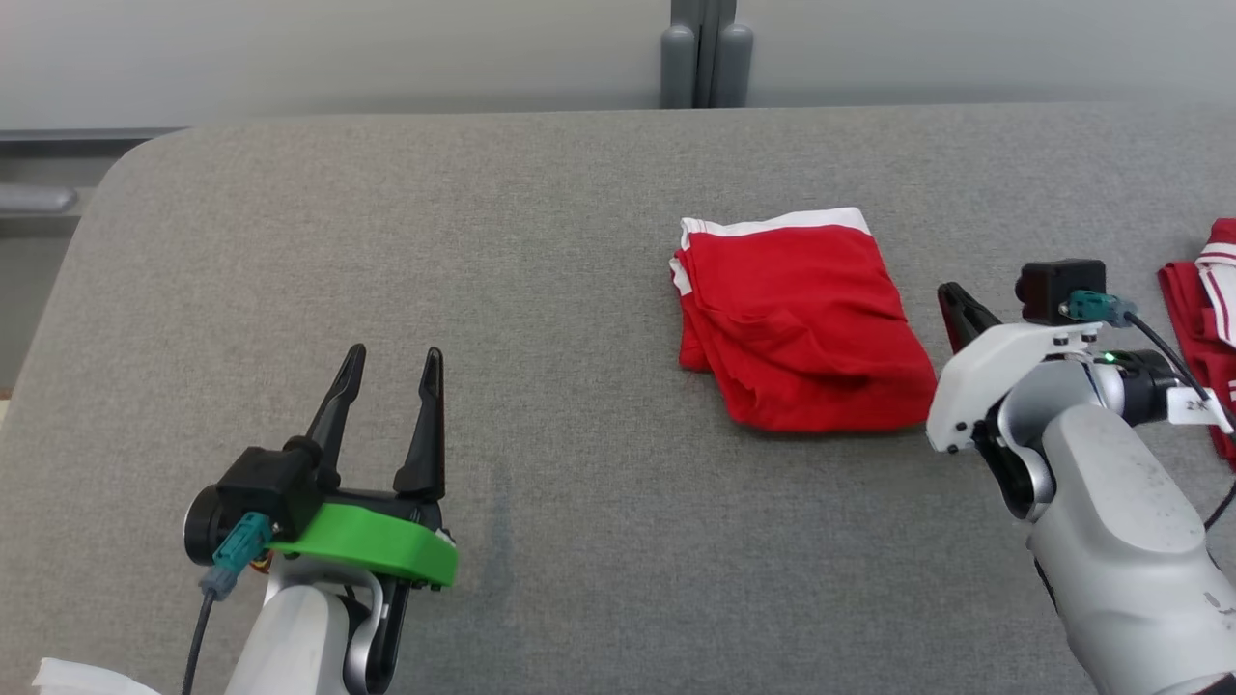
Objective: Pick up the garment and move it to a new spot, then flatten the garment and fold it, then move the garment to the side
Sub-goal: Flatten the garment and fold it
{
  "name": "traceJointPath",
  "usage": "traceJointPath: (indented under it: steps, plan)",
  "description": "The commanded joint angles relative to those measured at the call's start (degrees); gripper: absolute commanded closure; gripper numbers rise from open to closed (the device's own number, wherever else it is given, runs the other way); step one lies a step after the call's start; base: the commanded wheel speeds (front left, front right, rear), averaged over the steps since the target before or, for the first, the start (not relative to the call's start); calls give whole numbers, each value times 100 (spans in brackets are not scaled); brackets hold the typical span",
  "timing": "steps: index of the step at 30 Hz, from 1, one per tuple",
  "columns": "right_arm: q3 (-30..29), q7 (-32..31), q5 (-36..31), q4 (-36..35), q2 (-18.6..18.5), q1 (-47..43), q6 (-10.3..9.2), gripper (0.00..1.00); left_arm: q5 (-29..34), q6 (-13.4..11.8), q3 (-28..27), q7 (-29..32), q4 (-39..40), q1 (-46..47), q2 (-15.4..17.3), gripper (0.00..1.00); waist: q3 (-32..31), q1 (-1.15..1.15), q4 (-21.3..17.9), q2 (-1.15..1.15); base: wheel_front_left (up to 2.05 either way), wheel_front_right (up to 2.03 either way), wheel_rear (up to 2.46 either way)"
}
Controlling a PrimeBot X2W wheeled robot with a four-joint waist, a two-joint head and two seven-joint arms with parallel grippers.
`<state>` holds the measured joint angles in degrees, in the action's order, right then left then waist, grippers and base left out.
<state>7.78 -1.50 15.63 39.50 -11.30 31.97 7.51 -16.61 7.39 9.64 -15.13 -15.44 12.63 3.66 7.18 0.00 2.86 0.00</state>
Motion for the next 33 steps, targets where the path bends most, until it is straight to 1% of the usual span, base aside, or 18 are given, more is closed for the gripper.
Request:
traceJointPath:
  steps: [1, 6, 11, 15, 19, 22, 23, 26, 27, 30, 33]
  plan:
    - [77, -71, -109, 111, 59, 204, -6, 100, -27, 13, 30, 3, -7, 115, 3, 0, 147, 0, 153, 0, 0, 0, 0]
    - [679, -411, -196, 647, 271, 478, -6, 100, -51, 13, 64, 3, -26, 209, -2, 0, 236, 0, 323, 0, 0, 0, 0]
    - [1426, -436, 109, 708, 405, 290, -6, 100, -67, 13, 60, 3, -63, 209, -5, 0, 169, 0, 387, 0, 0, 0, 0]
    - [2009, -401, 456, 414, 452, -36, -6, 100, -55, 13, -32, 2, -79, 75, 10, 0, 46, 0, 296, 0, 0, 0, 0]
    - [2606, -349, 901, -166, 420, -454, -6, 100, -9, 13, -180, 3, -73, -53, 26, 0, -67, 0, 108, 0, 0, 0, 0]
    - [2621, 17, 1085, -683, 341, -704, -6, 100, 21, 13, -303, 2, -69, -124, 30, 0, -176, 0, -38, 0, 0, 0, 0]
    - [2562, 176, 1078, -860, 338, -826, -6, 0, 30, 13, -349, 3, -63, -160, 35, 0, -215, 0, -95, 0, 0, 0, 0]
    - [2164, 611, 931, -1295, 308, -1103, -6, 0, 44, 13, -502, 2, -43, -277, 43, 0, -331, 0, -250, 0, 0, 0, 0]
    - [1947, 772, 821, -1471, 303, -1196, -6, 0, 57, 13, -553, 3, -33, -314, 48, 0, -372, 0, -297, 0, 0, 0, 0]
    - [1131, 1074, 408, -1856, 359, -1563, -6, 0, 119, 10, -699, 3, -4, -431, 42, 0, -485, 0, -378, 0, 0, 0, 0]
    - [328, 1144, -52, -2306, 496, -1927, -6, 0, 160, -16, -844, 3, 34, -553, 19, 0, -577, 0, -444, 0, 0, 0, 0]
